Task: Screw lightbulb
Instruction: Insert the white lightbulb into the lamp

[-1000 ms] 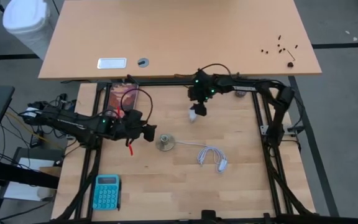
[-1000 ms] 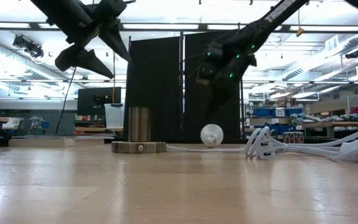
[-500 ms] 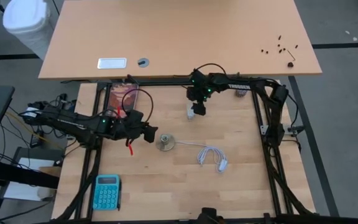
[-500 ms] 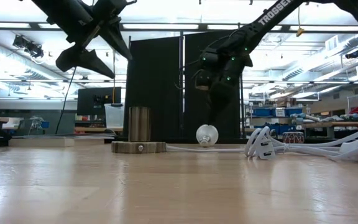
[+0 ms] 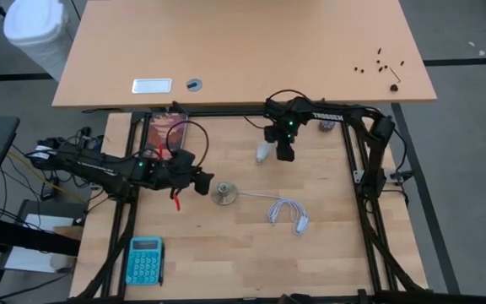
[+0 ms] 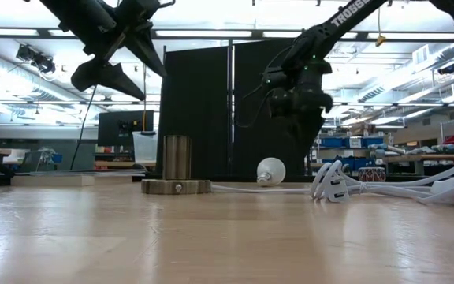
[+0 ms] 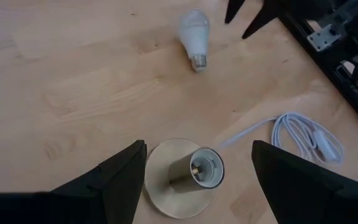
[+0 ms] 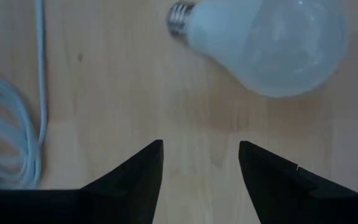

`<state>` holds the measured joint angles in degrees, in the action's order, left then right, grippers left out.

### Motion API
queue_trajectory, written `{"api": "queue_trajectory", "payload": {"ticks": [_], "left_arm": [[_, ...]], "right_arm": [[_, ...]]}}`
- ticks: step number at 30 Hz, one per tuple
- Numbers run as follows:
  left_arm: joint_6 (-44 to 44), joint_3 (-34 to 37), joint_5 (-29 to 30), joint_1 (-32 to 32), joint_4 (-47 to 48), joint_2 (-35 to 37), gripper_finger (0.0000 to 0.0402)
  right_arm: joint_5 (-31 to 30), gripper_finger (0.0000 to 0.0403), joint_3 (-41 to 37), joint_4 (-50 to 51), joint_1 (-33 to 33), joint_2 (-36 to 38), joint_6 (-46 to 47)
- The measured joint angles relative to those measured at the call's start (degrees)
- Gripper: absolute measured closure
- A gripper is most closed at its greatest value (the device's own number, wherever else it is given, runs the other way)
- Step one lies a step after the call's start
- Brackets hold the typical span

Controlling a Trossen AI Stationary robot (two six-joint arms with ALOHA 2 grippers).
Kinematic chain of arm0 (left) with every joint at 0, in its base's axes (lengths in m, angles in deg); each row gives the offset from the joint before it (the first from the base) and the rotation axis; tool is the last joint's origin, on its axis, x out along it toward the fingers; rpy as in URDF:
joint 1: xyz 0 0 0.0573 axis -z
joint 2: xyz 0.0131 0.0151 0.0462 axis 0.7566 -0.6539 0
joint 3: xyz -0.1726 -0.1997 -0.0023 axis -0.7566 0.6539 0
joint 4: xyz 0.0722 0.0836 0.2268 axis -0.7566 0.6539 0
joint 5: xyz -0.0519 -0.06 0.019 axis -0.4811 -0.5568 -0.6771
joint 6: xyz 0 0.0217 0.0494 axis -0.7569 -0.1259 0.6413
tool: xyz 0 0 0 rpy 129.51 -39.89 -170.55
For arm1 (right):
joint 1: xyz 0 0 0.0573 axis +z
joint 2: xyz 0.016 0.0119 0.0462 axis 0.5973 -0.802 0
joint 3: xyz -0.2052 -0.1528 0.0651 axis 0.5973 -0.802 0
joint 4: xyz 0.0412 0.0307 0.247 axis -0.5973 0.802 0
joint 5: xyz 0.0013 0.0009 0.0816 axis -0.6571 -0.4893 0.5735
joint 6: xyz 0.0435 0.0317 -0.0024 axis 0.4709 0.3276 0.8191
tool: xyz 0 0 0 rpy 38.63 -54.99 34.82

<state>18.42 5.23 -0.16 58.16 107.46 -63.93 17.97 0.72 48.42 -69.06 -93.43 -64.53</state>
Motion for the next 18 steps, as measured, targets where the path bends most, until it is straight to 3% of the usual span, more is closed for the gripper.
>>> {"api": "queue_trajectory", "payload": {"ticks": [10,18], "left_arm": [[3.05,0.0,-3.42,-0.01,-1.66,0.02,0.0108],[2.97,0.0,-4.45,-0.01,-1.63,0.02,0.0108]], "right_arm": [[-2.13,0.0184,0.71,3.14,-1.15,3.2,-10.46],[-8.18,0.0183,-1.85,7.21,1.35,4.43,-7.43]]}}
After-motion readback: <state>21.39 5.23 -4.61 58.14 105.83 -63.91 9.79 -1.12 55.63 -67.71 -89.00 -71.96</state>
